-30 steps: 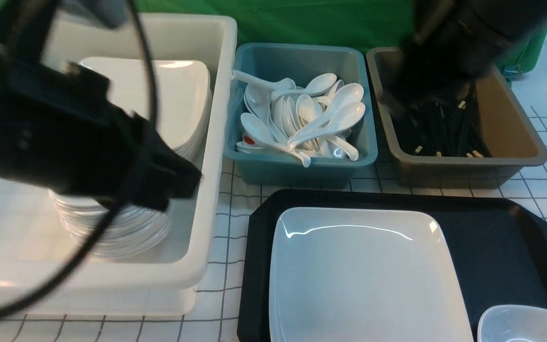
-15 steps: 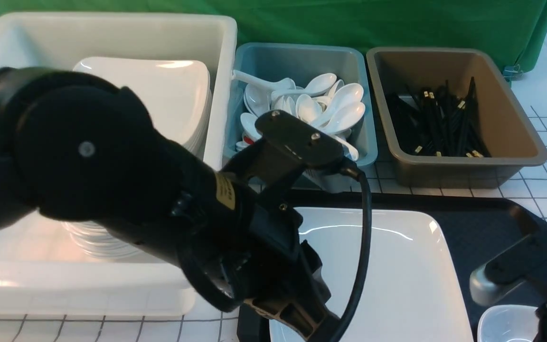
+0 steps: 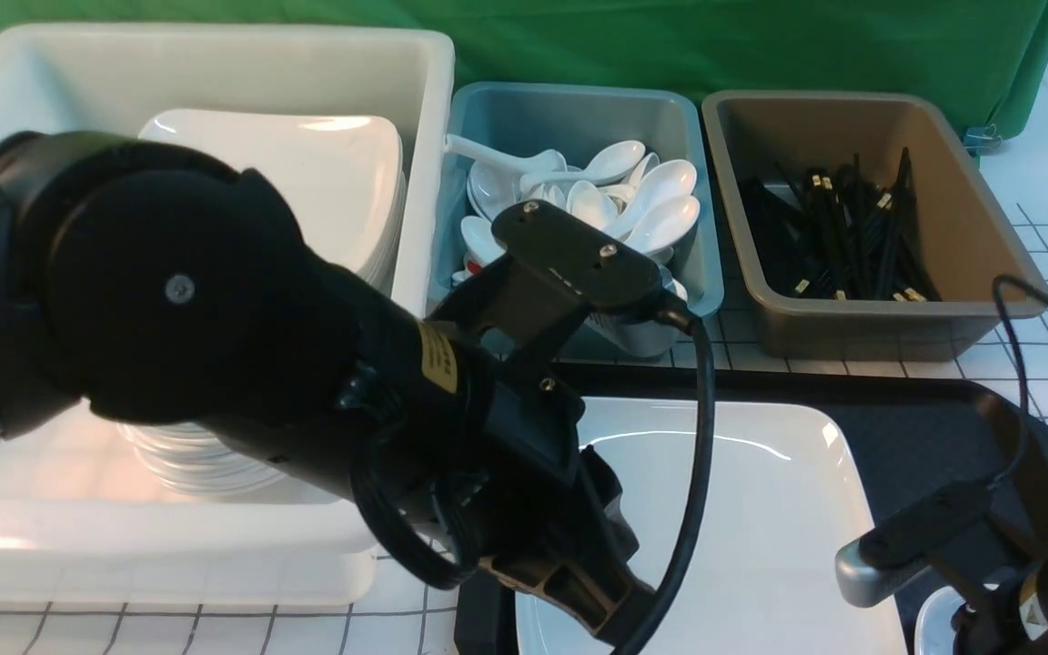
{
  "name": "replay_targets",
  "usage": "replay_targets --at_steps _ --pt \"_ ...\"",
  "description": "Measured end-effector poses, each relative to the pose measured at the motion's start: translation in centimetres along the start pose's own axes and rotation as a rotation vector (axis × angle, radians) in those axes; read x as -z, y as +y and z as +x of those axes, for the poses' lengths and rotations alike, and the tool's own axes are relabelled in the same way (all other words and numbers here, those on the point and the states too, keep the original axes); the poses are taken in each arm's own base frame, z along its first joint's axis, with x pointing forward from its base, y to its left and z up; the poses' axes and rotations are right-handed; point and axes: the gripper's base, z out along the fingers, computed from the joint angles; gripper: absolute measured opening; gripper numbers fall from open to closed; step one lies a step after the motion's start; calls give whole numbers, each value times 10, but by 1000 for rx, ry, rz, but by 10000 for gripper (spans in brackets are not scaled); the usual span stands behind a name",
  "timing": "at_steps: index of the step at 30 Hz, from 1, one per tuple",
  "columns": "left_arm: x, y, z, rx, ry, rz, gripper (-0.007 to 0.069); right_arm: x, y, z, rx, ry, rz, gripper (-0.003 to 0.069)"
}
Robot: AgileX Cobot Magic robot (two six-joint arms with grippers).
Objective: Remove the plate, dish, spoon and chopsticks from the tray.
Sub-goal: Use the right arm to grab a small plate from the dinner plate
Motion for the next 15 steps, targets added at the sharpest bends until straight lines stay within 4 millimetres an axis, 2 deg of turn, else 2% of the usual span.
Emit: replay_targets --at_steps 5,7,9,10,11,15 --pt "0 0 0 -4 1 -4 -1 -11 0 -2 0 49 -3 488" --pt "0 1 0 -13 2 -9 -1 -12 1 -4 -6 52 -9 407" --pt "0 2 0 -24 5 -18 -1 -12 0 -6 -4 46 -7 270" --pt "0 2 0 -24 6 -19 -1 -12 0 -6 -3 45 -6 255" --pt "0 2 1 -26 8 -20 -1 -10 0 -7 2 45 0 208" --pt "0 3 1 -11 11 -28 -1 4 -1 -10 7 33 8 179"
